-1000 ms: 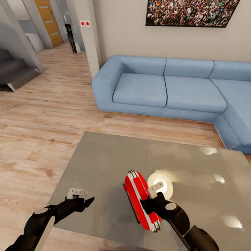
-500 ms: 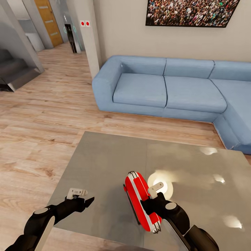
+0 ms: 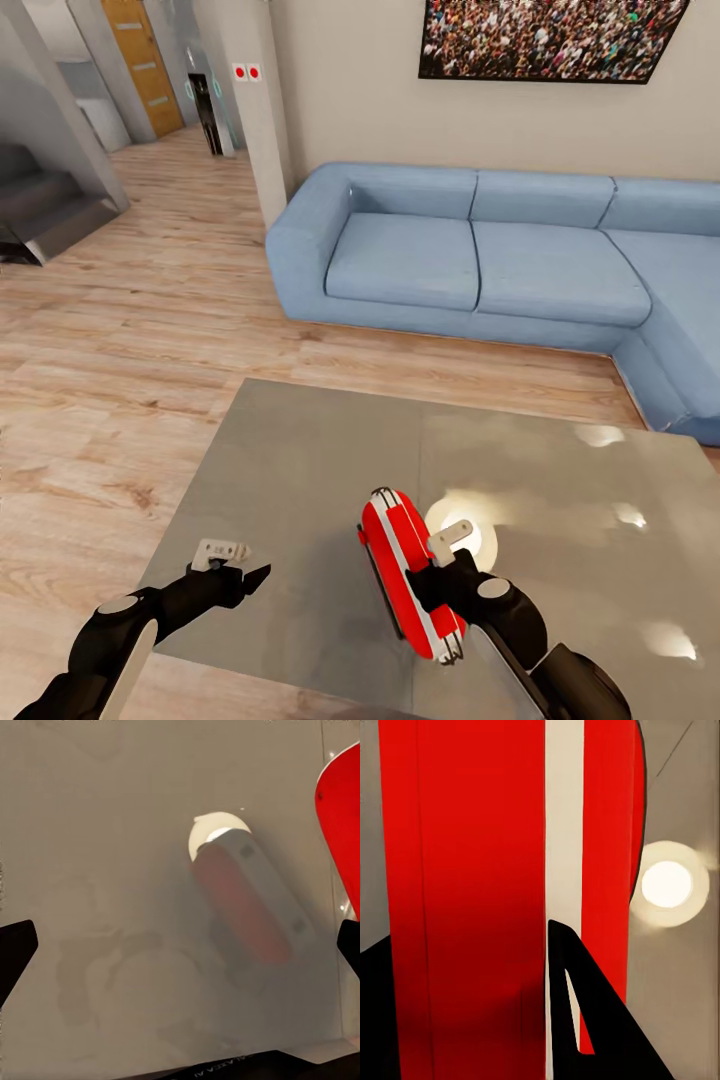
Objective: Turn on the radio receiver that's on the table in the living room.
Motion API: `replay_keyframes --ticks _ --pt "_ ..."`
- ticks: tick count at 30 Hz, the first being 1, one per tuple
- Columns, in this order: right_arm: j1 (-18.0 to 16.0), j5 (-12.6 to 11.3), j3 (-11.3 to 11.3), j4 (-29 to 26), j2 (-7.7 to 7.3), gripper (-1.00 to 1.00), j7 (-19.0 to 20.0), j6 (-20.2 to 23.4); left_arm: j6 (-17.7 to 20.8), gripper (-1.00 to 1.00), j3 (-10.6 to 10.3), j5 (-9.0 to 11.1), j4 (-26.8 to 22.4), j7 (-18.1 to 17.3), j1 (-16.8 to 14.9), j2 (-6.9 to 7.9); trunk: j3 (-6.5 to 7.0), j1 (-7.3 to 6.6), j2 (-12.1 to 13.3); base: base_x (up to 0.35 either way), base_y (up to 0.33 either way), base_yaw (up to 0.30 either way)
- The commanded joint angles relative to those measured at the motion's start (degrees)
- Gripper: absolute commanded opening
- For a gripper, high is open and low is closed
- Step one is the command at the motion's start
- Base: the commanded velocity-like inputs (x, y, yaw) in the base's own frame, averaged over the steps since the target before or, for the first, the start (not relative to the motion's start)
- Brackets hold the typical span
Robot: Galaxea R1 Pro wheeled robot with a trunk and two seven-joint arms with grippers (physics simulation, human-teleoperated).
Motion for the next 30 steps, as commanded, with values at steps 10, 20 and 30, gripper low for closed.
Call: replay_keyframes --ticks 10,20,30 --pt "0.0 -0.2 -0.1 -0.1 -0.07 -1.00 0.0 0.0 0.0 1.00 0.0 0.0 0.0 0.0 0.0 0.00 0.89 0.00 0.0 0.000 0.000 0.079" --pt "0.0 -0.2 -0.1 -0.1 -0.05 -1.00 0.0 0.0 0.0 1.00 0.0 0.0 0.0 0.0 0.0 0.00 1.42 0.00 0.0 0.000 0.000 0.053" --pt "0.0 -0.1 -0.2 -0.1 -0.07 -1.00 -0.1 -0.8 0.0 1.00 0.0 0.0 0.0 0.0 0.0 0.00 2.18 0.00 0.0 0.000 0.000 0.001"
